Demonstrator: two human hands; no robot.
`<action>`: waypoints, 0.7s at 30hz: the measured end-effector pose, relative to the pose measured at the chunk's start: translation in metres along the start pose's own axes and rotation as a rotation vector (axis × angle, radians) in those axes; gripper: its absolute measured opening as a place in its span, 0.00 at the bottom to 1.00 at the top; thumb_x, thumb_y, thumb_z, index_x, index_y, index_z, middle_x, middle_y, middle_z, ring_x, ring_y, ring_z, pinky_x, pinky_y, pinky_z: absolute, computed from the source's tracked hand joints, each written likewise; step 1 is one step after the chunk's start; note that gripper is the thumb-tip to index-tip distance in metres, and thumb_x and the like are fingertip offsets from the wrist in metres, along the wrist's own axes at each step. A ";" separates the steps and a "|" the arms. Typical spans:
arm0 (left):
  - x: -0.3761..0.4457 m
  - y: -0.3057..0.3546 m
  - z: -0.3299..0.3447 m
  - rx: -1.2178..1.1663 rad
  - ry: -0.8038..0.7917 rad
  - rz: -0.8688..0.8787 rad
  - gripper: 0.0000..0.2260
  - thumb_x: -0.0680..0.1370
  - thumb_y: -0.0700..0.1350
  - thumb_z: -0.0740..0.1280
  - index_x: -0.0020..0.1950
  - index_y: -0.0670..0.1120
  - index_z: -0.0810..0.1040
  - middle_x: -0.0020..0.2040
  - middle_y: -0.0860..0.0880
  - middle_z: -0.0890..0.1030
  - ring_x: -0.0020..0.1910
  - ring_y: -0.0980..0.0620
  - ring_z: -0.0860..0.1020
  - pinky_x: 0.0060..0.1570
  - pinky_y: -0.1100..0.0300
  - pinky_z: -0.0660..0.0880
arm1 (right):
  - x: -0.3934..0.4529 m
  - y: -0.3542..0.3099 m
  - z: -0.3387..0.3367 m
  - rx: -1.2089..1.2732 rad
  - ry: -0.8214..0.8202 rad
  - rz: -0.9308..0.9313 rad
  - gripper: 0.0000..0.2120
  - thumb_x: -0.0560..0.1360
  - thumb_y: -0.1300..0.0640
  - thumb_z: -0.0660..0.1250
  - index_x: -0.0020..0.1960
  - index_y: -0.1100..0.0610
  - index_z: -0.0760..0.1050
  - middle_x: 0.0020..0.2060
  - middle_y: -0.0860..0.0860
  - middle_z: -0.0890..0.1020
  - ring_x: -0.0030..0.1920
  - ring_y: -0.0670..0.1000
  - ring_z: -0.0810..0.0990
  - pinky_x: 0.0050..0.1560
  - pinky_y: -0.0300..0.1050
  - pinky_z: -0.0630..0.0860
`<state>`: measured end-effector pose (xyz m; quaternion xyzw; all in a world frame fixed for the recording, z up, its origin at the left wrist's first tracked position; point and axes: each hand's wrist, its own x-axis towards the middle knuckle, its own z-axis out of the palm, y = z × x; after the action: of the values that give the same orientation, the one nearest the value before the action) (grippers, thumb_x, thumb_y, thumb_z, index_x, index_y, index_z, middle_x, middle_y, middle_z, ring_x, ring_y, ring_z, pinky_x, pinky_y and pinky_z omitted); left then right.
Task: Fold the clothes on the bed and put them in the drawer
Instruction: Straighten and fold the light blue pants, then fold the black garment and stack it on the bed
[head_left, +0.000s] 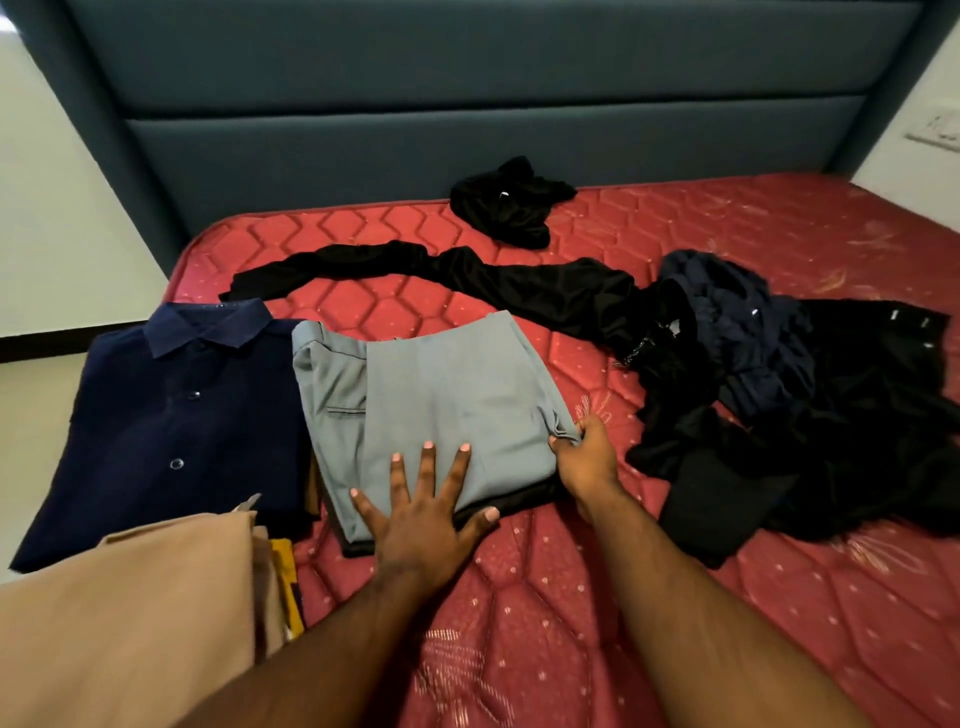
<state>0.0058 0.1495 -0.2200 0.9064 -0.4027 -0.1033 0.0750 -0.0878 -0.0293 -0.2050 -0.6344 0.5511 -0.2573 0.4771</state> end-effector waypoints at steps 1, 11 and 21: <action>-0.002 0.003 0.002 0.013 -0.001 0.005 0.36 0.69 0.79 0.40 0.72 0.70 0.29 0.80 0.54 0.38 0.78 0.42 0.38 0.64 0.25 0.35 | -0.003 0.003 -0.002 0.017 0.031 0.003 0.09 0.74 0.64 0.66 0.45 0.55 0.66 0.33 0.47 0.71 0.39 0.51 0.71 0.33 0.45 0.64; -0.011 0.028 -0.005 0.036 0.091 0.138 0.40 0.68 0.80 0.48 0.73 0.70 0.33 0.77 0.55 0.31 0.75 0.33 0.34 0.64 0.25 0.38 | -0.014 0.040 -0.085 -0.751 0.196 -0.239 0.23 0.73 0.38 0.66 0.63 0.48 0.72 0.66 0.52 0.71 0.65 0.58 0.69 0.61 0.55 0.66; -0.087 0.056 0.051 -0.091 -0.049 0.228 0.31 0.75 0.71 0.39 0.77 0.66 0.53 0.79 0.56 0.45 0.79 0.44 0.45 0.72 0.38 0.39 | -0.100 0.071 -0.132 -0.823 -0.316 -0.004 0.15 0.75 0.57 0.58 0.60 0.54 0.76 0.59 0.58 0.80 0.60 0.60 0.78 0.57 0.49 0.74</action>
<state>-0.1037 0.1745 -0.2460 0.8475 -0.4999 -0.1342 0.1174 -0.2584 0.0276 -0.1942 -0.8042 0.5267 0.0828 0.2627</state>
